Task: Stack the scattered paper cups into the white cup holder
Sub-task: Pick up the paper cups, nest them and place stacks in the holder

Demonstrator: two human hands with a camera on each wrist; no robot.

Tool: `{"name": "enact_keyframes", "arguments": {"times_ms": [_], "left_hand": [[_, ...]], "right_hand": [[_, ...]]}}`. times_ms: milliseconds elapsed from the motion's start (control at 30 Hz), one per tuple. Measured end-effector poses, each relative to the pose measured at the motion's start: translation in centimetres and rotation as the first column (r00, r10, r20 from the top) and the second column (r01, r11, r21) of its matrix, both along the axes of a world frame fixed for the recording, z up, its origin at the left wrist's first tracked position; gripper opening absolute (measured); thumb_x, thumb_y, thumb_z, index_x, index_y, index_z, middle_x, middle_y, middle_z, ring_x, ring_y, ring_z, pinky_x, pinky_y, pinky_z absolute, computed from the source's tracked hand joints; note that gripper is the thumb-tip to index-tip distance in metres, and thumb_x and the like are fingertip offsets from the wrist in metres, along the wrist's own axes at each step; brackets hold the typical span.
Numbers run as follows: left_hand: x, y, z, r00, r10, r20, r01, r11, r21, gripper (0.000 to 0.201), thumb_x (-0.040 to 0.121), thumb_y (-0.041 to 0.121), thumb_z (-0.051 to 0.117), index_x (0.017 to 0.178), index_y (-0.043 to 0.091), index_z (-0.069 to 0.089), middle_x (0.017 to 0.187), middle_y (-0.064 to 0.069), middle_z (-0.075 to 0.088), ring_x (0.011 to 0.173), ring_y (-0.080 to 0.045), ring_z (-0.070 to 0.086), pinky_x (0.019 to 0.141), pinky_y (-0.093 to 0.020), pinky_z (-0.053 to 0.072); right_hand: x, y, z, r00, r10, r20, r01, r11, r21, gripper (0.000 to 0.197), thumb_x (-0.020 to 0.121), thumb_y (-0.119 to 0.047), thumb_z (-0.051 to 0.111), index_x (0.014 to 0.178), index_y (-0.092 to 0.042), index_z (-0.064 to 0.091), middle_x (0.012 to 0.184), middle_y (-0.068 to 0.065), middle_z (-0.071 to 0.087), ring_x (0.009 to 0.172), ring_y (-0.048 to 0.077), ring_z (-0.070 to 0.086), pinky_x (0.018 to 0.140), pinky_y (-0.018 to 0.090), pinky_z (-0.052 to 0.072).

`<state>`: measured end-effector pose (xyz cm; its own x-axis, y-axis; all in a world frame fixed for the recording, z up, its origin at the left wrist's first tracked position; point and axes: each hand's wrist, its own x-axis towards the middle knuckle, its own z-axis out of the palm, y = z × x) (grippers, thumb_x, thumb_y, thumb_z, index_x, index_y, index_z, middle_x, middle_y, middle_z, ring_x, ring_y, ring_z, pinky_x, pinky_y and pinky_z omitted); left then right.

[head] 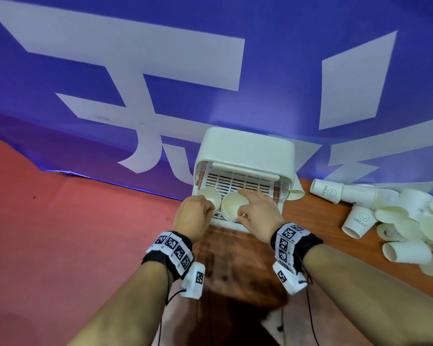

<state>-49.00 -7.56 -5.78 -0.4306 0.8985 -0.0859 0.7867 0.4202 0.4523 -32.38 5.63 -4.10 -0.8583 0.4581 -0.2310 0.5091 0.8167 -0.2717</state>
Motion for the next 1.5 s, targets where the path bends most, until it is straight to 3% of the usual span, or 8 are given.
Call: {"name": "enact_keyframes", "arguments": {"times_ms": [200,333,633,867,1100,1300,1400,1500], "left_hand": [[1.5,-0.1,1.2,0.996,0.073,-0.048,-0.069,0.995,0.077,0.014,0.088,0.035,0.064,0.096,0.027,0.07,0.093,0.01,0.064,0.091,-0.018,0.054,0.078,-0.033,0.034],[3.1,0.7,2.5,0.999,0.05,-0.007,-0.049,0.994,0.1,0.012,0.084,0.024,0.063,0.094,0.024,0.071,0.095,0.007,0.064,0.093,-0.02,0.056,0.078,-0.038,0.045],[13.3,6.3,3.4,0.985,-0.157,0.07,0.144,0.975,0.168,0.014,0.086,0.023,0.055,0.087,0.019,0.068,0.085,0.004,0.06,0.087,-0.018,0.054,0.074,-0.037,0.048],[21.1,12.7,2.9,0.958,-0.252,0.135,0.234,0.963,0.136,0.013,0.087,0.024,0.055,0.085,0.015,0.064,0.084,0.001,0.06,0.081,-0.019,0.056,0.069,-0.04,0.049],[24.1,18.0,1.5,0.947,-0.116,0.301,0.11,0.993,0.035,0.024,0.086,0.017,0.062,0.109,0.013,0.068,0.108,-0.006,0.062,0.1,-0.023,0.059,0.091,-0.035,0.048],[24.6,20.9,-0.3,0.887,0.058,0.458,0.002,0.992,-0.128,0.054,0.083,0.02,0.063,0.134,0.029,0.048,0.13,-0.004,0.05,0.118,-0.018,0.051,0.109,-0.034,0.038],[24.2,21.6,-2.4,0.8,0.182,0.571,-0.143,0.983,-0.112,0.061,0.074,0.016,0.061,0.131,0.029,0.049,0.125,-0.006,0.057,0.109,-0.023,0.06,0.099,-0.045,0.049],[23.6,22.3,-4.6,0.741,0.249,0.623,-0.222,0.967,-0.123,0.066,0.074,0.009,0.063,0.134,0.027,0.046,0.12,-0.008,0.061,0.103,-0.028,0.064,0.091,-0.048,0.053]], "right_hand": [[0.7,0.4,0.9,0.996,-0.042,-0.077,0.039,0.998,-0.05,0.028,0.095,-0.037,0.051,0.115,-0.027,0.067,0.153,-0.007,0.035,0.139,0.02,0.026,0.113,0.039,0.023],[2.7,1.0,2.1,0.984,-0.065,-0.165,0.05,0.994,-0.094,0.026,0.095,-0.031,0.052,0.113,-0.021,0.068,0.143,-0.004,0.047,0.134,0.02,0.035,0.111,0.039,0.03],[12.0,4.4,4.4,0.924,-0.238,-0.301,0.191,0.965,-0.178,0.015,0.092,-0.022,0.055,0.096,-0.019,0.07,0.096,-0.004,0.065,0.095,0.017,0.058,0.081,0.033,0.047],[21.4,9.9,4.4,0.879,-0.417,-0.229,0.37,0.902,-0.223,0.019,0.092,-0.02,0.055,0.105,-0.019,0.07,0.104,-0.003,0.066,0.1,0.015,0.058,0.089,0.031,0.046],[26.9,15.8,3.4,0.824,-0.537,-0.178,0.486,0.833,-0.264,0.032,0.091,-0.018,0.058,0.123,-0.019,0.062,0.125,0.001,0.054,0.101,0.017,0.057,0.089,0.024,0.04],[27.8,19.2,1.6,0.776,-0.615,-0.137,0.539,0.761,-0.362,0.044,0.089,-0.017,0.06,0.132,-0.022,0.055,0.136,0.002,0.045,0.104,0.017,0.054,0.095,0.023,0.039],[27.5,20.2,1.0,0.784,-0.613,-0.1,0.535,0.748,-0.392,0.049,0.089,-0.018,0.058,0.138,-0.021,0.048,0.136,0.004,0.046,0.12,0.019,0.047,0.099,0.024,0.033],[27.1,21.0,0.0,0.765,-0.642,-0.051,0.561,0.703,-0.437,0.053,0.088,-0.023,0.058,0.14,-0.026,0.044,0.135,0.004,0.047,0.11,0.027,0.057,0.098,0.038,0.044]]}}
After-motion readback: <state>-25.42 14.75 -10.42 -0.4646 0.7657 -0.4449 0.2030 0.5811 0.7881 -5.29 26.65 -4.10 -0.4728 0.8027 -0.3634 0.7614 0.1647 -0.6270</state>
